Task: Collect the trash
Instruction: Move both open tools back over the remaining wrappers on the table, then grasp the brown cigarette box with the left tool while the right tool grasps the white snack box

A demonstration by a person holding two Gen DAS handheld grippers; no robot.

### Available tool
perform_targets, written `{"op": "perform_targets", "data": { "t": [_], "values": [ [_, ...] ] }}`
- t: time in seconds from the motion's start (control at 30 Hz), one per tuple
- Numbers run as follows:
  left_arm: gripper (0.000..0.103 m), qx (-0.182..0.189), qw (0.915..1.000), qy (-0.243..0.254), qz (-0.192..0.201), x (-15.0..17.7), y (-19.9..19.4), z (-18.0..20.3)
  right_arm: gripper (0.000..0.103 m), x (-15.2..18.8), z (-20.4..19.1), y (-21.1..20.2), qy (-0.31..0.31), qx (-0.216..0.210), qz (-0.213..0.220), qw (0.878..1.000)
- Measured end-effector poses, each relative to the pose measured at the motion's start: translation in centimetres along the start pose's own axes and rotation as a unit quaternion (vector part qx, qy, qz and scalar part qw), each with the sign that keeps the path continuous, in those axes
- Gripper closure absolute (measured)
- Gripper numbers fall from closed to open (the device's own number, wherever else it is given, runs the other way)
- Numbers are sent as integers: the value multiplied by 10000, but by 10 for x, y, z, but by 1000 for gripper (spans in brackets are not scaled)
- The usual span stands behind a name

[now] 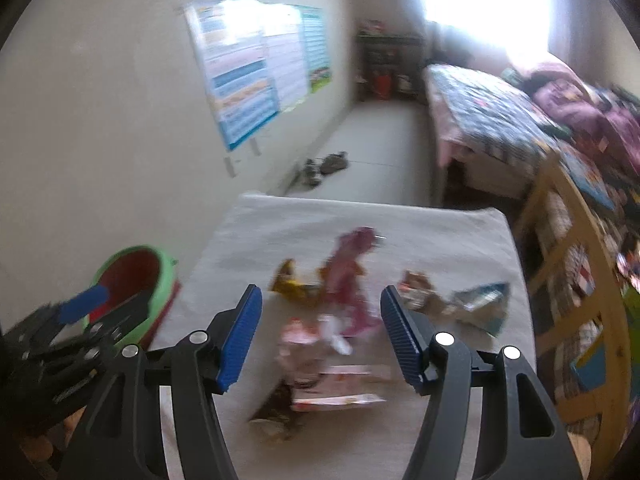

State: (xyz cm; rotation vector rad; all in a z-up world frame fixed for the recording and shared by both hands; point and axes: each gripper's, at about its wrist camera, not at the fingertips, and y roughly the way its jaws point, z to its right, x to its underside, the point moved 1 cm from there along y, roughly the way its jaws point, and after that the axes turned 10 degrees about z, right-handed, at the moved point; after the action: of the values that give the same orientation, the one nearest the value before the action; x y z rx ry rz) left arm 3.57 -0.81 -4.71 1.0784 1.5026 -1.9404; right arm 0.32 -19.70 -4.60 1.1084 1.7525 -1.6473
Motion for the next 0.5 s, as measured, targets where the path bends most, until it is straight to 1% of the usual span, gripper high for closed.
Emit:
{"op": "perform_targets", "data": {
  "t": [0.1,0.2,0.27,0.33,0.43,0.5],
  "values": [
    [35,258,9993,118,-260,13,13,14,43,1,29,0,319,274,-22,9991],
    [34,529,9958,288,-683,33,30,28,43,4,48,0,507,426,-74,9978],
    [34,653,9919,417,-1005,50,42,36,43,6,54,1,556,485,-117,9972],
    [34,792,9861,536,-1361,69,56,43,43,9,57,3,586,501,-160,9969],
    [34,890,9781,622,-1776,90,75,53,43,12,57,7,624,476,-252,9966],
    [34,883,9731,686,-2015,100,89,56,43,14,54,10,612,439,-321,9966]
  ]
}}
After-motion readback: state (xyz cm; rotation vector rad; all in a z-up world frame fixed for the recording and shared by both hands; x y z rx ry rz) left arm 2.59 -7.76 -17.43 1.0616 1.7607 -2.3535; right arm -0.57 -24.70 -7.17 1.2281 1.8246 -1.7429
